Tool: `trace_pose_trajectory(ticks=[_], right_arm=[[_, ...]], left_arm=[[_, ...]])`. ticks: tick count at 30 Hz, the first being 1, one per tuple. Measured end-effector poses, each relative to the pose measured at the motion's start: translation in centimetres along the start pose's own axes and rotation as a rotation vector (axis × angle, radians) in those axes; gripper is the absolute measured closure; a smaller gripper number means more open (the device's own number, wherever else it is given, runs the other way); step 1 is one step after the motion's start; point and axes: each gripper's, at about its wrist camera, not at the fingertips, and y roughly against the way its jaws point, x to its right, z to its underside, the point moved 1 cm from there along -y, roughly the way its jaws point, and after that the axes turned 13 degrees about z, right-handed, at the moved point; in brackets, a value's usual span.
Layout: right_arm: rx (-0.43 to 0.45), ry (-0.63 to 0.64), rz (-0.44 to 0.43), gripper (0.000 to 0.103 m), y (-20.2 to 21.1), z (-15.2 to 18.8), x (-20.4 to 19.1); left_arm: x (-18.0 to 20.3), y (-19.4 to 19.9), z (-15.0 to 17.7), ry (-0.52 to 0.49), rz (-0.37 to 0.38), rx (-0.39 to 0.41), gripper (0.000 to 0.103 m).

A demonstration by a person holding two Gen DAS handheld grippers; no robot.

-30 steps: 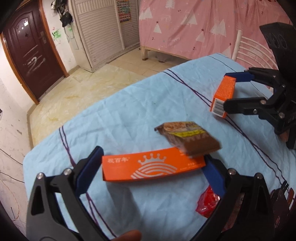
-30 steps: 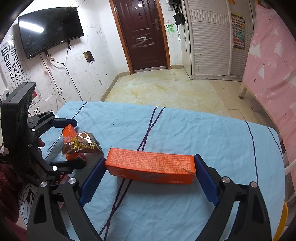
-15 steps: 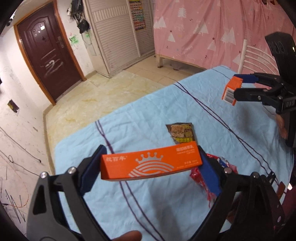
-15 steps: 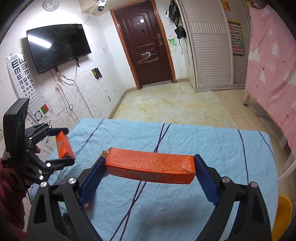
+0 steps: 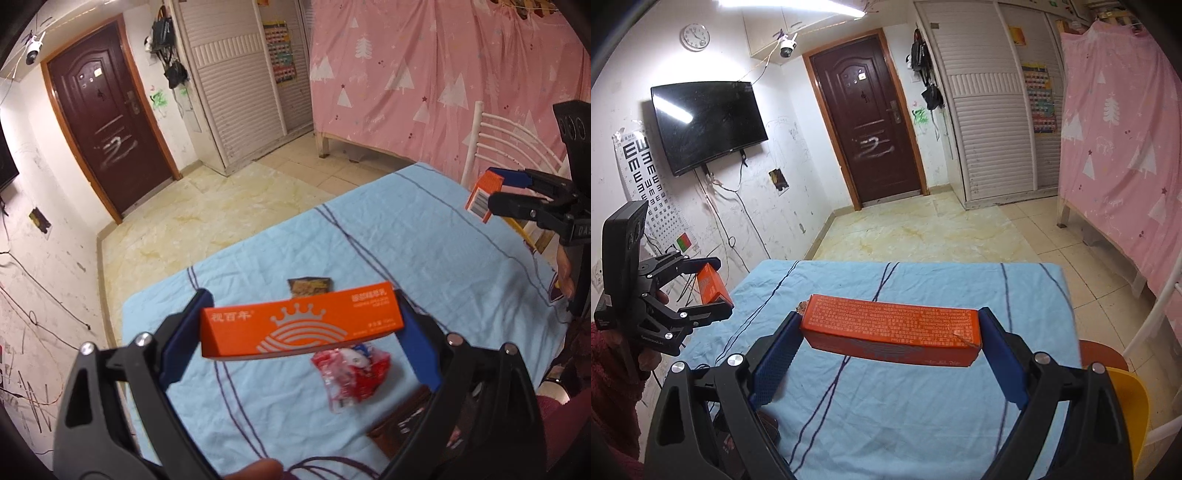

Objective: Collect trash
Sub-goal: 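Carry both orange boxes over the yellow bucket, then open both tools to drop the orange boxes into the bucket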

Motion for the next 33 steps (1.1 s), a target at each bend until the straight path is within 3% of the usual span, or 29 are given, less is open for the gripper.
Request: trace_pose_trajectory(ticks=[21, 27, 33], right_arm=[[0.087, -0.197, 0.146, 0.017, 7.9, 4.5, 12.2], [0.096, -0.286, 0.218, 0.017, 8.3, 6.4, 17.1], [0.051, -0.333, 0.275, 0.017, 6.5, 8.2, 20.8]], left_arm=[[11.9, -2.6, -6.4, -0.080, 0.095, 0.040, 0.012], [15.9, -4.8, -8.4, -0.078, 0.123, 0.014, 0.013], [19.4, -8.1, -10.6, -0.035, 0.144, -0.037, 0.013]])
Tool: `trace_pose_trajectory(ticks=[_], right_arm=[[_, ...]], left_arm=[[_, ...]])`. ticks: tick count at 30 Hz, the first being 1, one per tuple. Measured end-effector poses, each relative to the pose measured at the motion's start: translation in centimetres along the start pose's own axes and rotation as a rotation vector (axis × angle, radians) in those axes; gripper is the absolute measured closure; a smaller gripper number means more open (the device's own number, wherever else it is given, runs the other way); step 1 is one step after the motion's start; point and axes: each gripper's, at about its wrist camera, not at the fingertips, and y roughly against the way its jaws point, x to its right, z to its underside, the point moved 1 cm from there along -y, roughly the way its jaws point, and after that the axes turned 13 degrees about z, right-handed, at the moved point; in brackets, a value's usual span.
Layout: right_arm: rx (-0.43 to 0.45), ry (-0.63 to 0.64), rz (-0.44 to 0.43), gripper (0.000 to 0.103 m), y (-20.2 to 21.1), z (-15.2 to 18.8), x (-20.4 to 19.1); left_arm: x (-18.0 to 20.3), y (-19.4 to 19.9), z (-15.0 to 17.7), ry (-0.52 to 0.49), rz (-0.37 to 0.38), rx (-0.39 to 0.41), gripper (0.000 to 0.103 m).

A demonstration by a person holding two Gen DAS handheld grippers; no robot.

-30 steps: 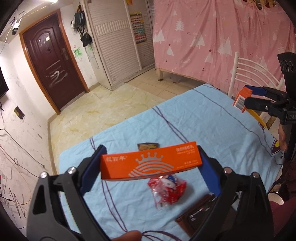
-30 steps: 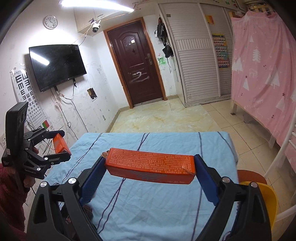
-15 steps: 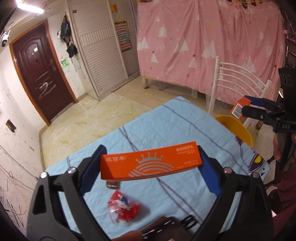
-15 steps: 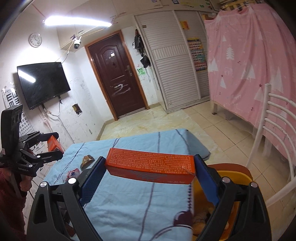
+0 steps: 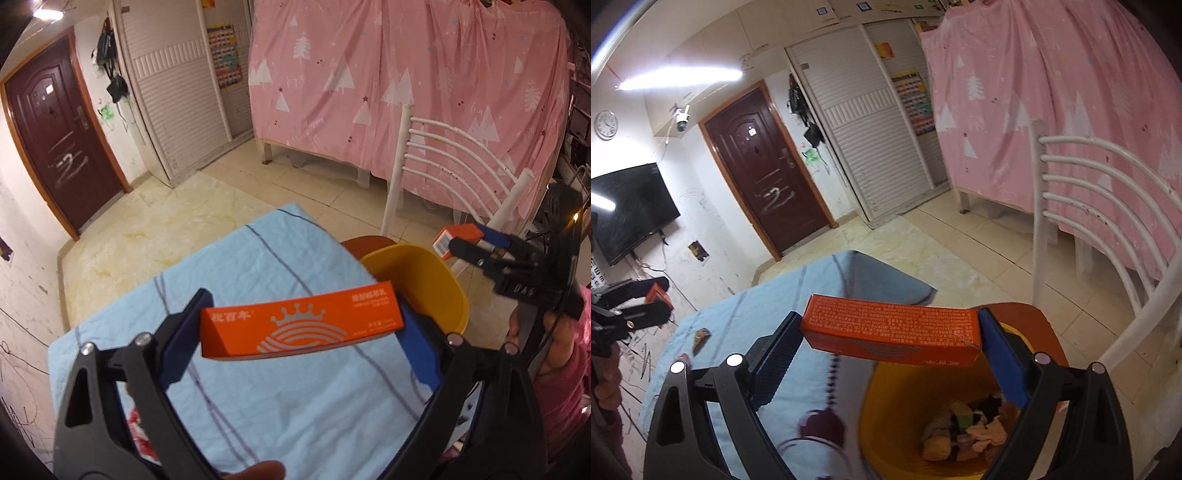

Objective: Collect trash
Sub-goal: 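Open both tools to drop the orange boxes into the bucket, then move both open tools back over the two wrappers on the bedsheet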

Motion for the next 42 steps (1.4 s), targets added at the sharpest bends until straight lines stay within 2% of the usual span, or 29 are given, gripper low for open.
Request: trace_pose_trajectory(ticks=[5, 8, 10, 16, 19, 22, 29, 38, 42], right_arm=[[-0.022, 0.018, 0.024, 0.015, -1.7, 0.7, 1.0], [-0.014, 0.040, 0.025, 0.009, -2.1, 0.8, 1.2], [-0.012, 0.045, 0.038, 0.009, -2.4, 0.7, 1.7], [0.016, -0.005, 0.119, 0.009, -1.7, 0.3, 5.3], [0.029, -0.030, 0.160, 0.009, -1.3, 0.1, 7.2], [0.032, -0.056, 0.186, 0.009, -1.2, -0.1, 8.6], [0.028, -0.075, 0.157, 0.009, -1.4, -0.2, 9.1], [0.009, 0.009, 0.119, 0.009, -1.8, 0.3, 5.5], [0.019, 0.026, 0.091, 0.009, -1.5, 0.2, 4.2]], left_arm=[[2.0, -3.1, -1.6, 0.031, 0.019, -0.043, 0.013], [3.2, -4.7, -2.8, 0.047, 0.041, -0.062, 0.013], [4.3, -5.8, -3.5, 0.045, 0.054, -0.071, 0.013], [7.6, -9.1, -5.0, 0.051, 0.110, -0.101, 0.012], [9.0, -10.5, -5.4, 0.063, 0.137, -0.117, 0.006], [9.8, -11.5, -5.9, 0.083, 0.161, -0.129, 0.006], [9.7, -10.7, -5.9, 0.101, 0.149, -0.112, 0.006], [6.8, -8.4, -5.2, 0.129, 0.124, -0.083, 0.006], [4.4, -6.1, -4.2, 0.149, 0.106, -0.053, 0.006]])
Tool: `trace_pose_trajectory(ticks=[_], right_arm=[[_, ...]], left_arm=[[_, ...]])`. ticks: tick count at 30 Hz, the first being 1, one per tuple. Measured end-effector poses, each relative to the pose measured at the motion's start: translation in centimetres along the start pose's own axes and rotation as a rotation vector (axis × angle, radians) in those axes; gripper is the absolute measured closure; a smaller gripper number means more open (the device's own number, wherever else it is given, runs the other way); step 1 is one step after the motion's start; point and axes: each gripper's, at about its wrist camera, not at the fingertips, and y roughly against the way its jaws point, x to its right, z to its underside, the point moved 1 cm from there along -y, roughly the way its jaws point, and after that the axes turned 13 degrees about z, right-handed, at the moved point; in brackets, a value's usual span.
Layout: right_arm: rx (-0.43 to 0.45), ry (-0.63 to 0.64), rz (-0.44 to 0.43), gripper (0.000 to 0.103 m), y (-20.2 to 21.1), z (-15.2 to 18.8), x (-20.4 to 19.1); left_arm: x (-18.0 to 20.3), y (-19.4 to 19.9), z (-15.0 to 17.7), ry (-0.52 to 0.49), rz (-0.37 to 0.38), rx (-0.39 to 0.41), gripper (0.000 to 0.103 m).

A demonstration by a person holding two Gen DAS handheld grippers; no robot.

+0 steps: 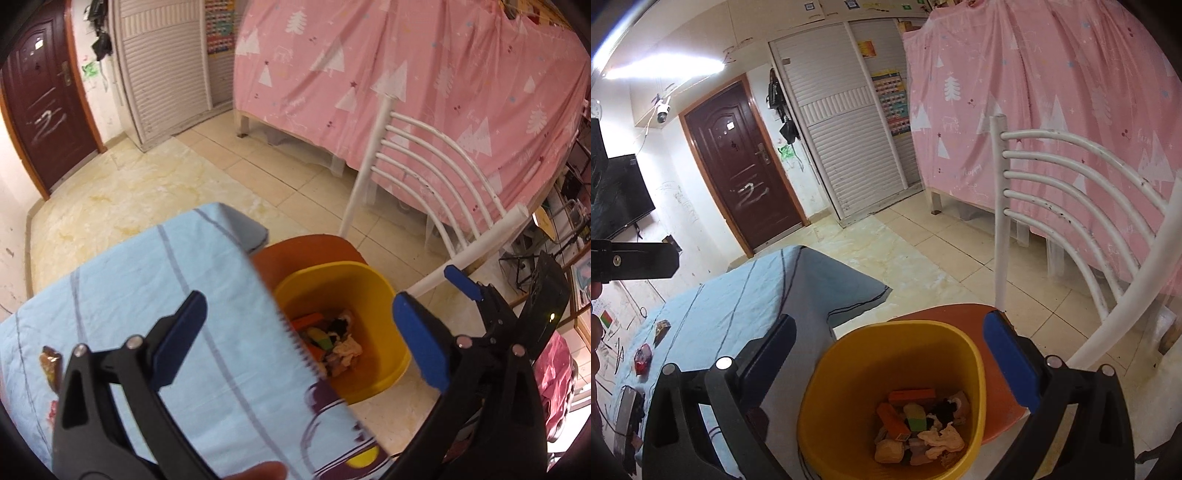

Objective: Collect trash
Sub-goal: 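Move both open tools back over the two wrappers on the bedsheet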

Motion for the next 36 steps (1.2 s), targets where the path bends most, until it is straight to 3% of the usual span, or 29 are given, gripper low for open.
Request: trace_pose_trajectory(ticks=[8, 17, 24, 36], right_arm=[[0.047, 0.059, -0.066, 0.009, 2.3, -0.3, -3.3], [0.078, 0.125, -0.228, 0.009, 6.1, -0.3, -9.2], [0.057, 0.208, -0.319, 0.009, 6.7, -0.5, -16.1], [-0.017, 0.346, -0.379, 0.009, 4.7, -0.7, -27.0]], left_arm=[[-5.2, 7.3, 3.0, 0.037, -0.049, 0.075, 0.006], [-12.3, 14.8, 8.8, 0.151, -0.154, 0.145, 0.006], [-18.1, 15.9, 13.4, 0.262, -0.243, 0.122, 0.006], [-22.1, 13.5, 16.7, 0.314, -0.216, 0.077, 0.006]])
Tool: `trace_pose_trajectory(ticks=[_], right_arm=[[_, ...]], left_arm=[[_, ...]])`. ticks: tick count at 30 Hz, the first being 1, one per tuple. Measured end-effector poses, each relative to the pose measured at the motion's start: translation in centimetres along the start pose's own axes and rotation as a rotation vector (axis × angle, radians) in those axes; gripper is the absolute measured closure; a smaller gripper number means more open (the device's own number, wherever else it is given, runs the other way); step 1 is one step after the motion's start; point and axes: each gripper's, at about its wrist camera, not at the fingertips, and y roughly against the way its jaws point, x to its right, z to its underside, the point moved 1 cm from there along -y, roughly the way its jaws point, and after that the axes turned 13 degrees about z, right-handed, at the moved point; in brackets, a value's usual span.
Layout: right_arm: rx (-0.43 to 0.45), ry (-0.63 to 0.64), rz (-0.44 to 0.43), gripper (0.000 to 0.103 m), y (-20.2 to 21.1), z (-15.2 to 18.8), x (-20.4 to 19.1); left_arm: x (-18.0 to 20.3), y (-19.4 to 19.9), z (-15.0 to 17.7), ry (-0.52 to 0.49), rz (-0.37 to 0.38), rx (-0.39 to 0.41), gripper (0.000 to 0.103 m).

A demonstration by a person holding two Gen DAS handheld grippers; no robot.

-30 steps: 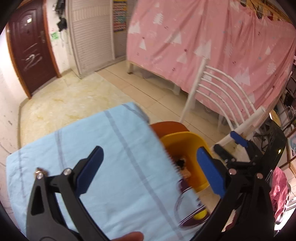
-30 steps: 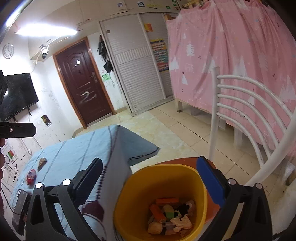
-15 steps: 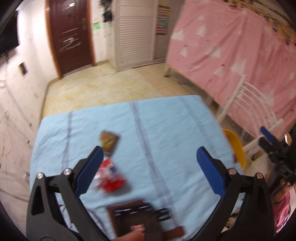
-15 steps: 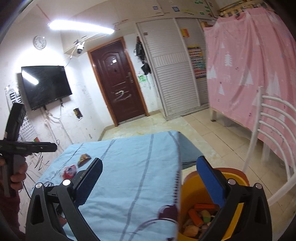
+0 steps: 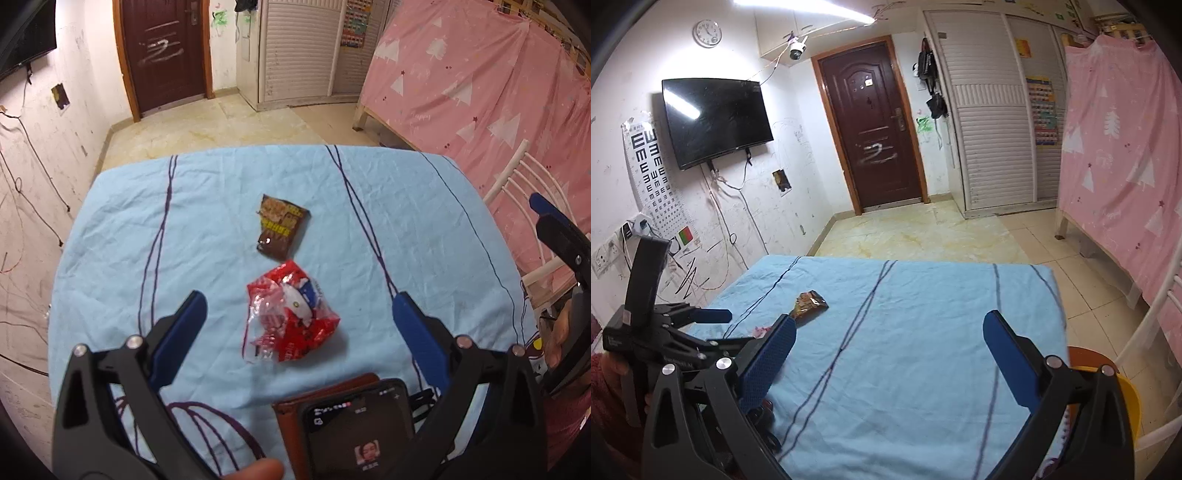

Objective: Collect trash
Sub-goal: 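Move both open tools back over the two wrappers on the bedsheet, then grasp the red-white wrapper with the left tool while the right tool grasps the brown snack wrapper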

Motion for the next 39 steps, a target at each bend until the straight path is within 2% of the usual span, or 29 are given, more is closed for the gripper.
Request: trace_pose_trajectory(ticks=[7, 13, 16, 18, 19, 21, 31, 39], right_arm=[[-0.032, 0.036, -0.019, 0.009, -2.4, -1.2, -2.5], [-0.065, 0.058, -0.023, 0.009, -4.4, -1.6, -4.0], [-0.085, 0.066, -0.022, 0.009, -5.5, -1.6, -4.4], [-0.101, 0.067, -0.030, 0.009, -6.3, -1.8, -4.9], [-0.110, 0.071, -0.030, 0.009, -6.6, -1.8, -5.1], [-0.133, 0.083, -0.033, 0.009, -7.6, -1.9, -5.7], [-0.253, 0.155, -0.092, 0.009, -12.1, -1.5, -9.9], [-0.296, 0.248, -0.110, 0.009, -14.8, -0.9, -13.6]], left_arm=[[-0.9, -1.6, 0.6, 0.008, 0.015, -0.024, 0.008], [-1.5, -2.6, 0.9, 0.002, 0.000, -0.030, 0.020], [-1.7, -3.1, 1.0, -0.002, -0.012, -0.038, 0.033], [-2.1, -3.5, 1.1, 0.002, -0.017, -0.050, 0.052], [-2.2, -3.6, 1.2, 0.003, -0.020, -0.049, 0.054], [-2.3, -3.3, 1.3, -0.005, -0.032, -0.038, 0.069], [-4.8, -0.5, 1.9, 0.025, -0.062, 0.037, 0.071], [-7.6, 1.5, 1.8, 0.065, -0.086, 0.085, 0.071]])
